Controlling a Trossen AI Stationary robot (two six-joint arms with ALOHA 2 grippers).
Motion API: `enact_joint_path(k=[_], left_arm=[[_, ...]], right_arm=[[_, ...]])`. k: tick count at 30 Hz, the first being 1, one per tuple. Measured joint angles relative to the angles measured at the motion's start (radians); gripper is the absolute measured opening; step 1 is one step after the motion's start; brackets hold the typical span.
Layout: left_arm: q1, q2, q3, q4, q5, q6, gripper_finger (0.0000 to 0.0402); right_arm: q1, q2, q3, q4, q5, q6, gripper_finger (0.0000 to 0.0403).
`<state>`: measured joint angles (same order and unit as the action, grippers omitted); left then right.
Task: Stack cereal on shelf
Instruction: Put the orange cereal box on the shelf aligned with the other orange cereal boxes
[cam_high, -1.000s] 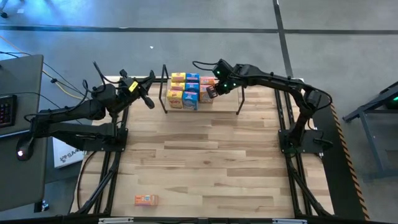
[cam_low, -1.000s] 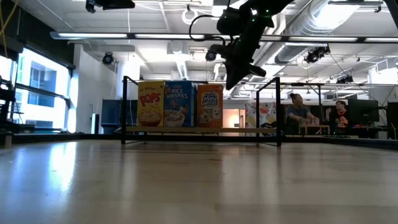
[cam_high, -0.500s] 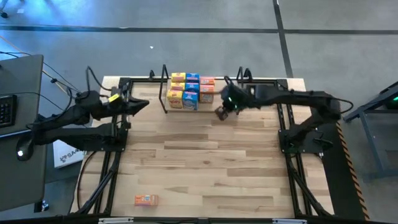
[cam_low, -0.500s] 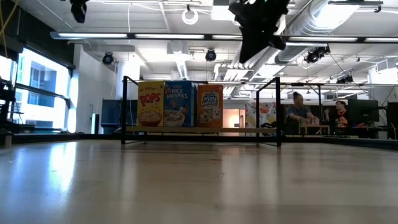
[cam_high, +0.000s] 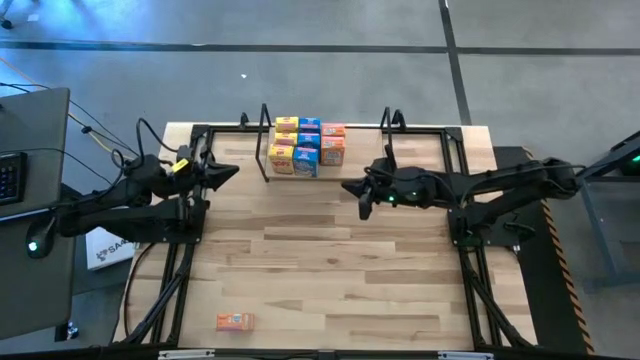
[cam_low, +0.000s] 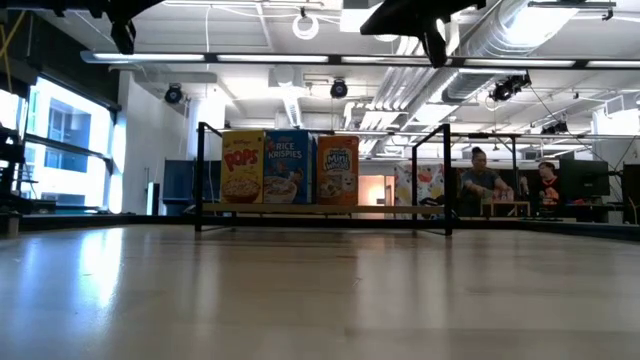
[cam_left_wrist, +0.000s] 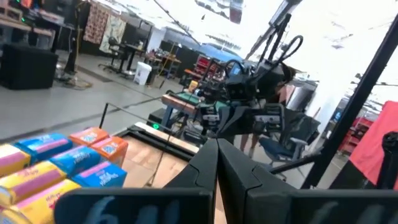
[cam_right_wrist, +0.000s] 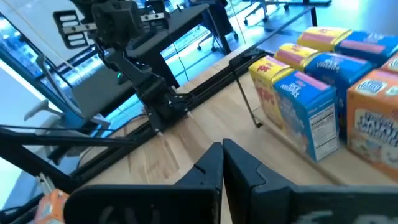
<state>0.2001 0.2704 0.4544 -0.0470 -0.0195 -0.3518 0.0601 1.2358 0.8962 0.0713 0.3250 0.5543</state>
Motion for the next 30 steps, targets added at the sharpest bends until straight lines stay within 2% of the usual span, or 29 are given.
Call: enact_joint_path(k=[9, 19, 23, 30], left_arm=[[0.0, 0.021, 0.0, -0.001, -0.019, -0.011, 0.0001], [0.0, 0.029, 0.007, -0.007, -0.008, 0.015, 0.0007], [-0.005, 0.078, 0.075, -0.082, 0.097, -0.021, 0.005], [-0.084, 0.222, 0.299, -0.319, 0.341, -0.039, 0.0176]], right_arm=[[-0.001, -0.006, 0.0, 0.001, -0.002, -0.107, 0.0], [-0.001, -0.006, 0.0, 0.001, -0.002, -0.099, 0.0], [-0.001, -0.006, 0.0, 0.0, 0.006, -0.054, 0.0], [-0.001, -0.006, 0.0, 0.001, 0.009, 0.031, 0.0]])
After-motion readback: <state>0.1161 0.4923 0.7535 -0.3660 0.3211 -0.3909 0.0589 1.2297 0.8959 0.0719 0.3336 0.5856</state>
